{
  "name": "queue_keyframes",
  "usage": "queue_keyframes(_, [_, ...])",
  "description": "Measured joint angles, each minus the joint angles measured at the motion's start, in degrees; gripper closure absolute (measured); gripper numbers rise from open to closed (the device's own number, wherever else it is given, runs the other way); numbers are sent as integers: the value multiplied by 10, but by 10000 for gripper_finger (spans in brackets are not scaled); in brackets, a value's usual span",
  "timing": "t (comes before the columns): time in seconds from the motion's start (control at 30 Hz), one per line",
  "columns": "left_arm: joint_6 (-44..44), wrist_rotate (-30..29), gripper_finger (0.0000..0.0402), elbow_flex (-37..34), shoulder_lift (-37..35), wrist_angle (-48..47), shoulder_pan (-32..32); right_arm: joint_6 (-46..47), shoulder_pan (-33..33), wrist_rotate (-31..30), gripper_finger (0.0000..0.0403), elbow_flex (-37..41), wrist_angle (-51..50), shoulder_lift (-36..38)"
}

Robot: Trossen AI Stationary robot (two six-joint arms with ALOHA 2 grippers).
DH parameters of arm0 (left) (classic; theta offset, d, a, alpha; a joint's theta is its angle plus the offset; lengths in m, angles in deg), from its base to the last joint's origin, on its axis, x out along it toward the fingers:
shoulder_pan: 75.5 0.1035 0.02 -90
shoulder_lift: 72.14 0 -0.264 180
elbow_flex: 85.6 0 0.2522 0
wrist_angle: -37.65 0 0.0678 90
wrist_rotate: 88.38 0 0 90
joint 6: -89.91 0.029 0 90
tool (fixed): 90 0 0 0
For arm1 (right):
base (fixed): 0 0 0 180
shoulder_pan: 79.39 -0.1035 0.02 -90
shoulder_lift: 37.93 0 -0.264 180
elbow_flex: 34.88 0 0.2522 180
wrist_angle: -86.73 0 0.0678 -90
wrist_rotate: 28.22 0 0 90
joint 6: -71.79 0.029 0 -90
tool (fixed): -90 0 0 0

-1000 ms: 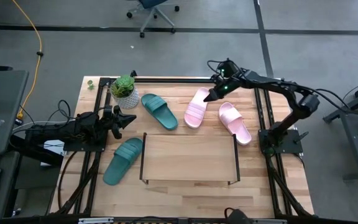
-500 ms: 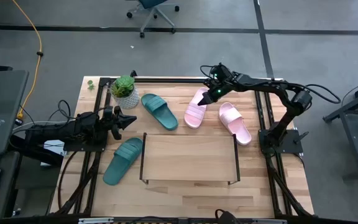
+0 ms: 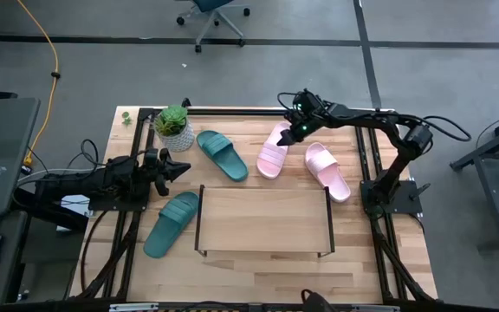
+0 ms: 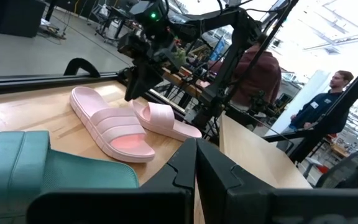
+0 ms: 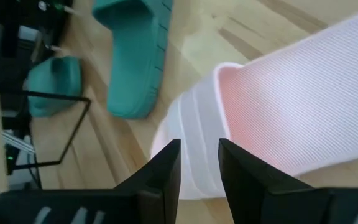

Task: Pick and place slides into the shelf
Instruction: Put the left pink slide on the shelf

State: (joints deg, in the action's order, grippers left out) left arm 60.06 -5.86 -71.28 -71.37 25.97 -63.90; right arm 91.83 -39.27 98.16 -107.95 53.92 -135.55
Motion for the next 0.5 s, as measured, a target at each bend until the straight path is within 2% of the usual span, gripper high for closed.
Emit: queue_keyframes(0.5, [0,0,401,0,0,0,0,-24,1,2,304,0,-12,-39])
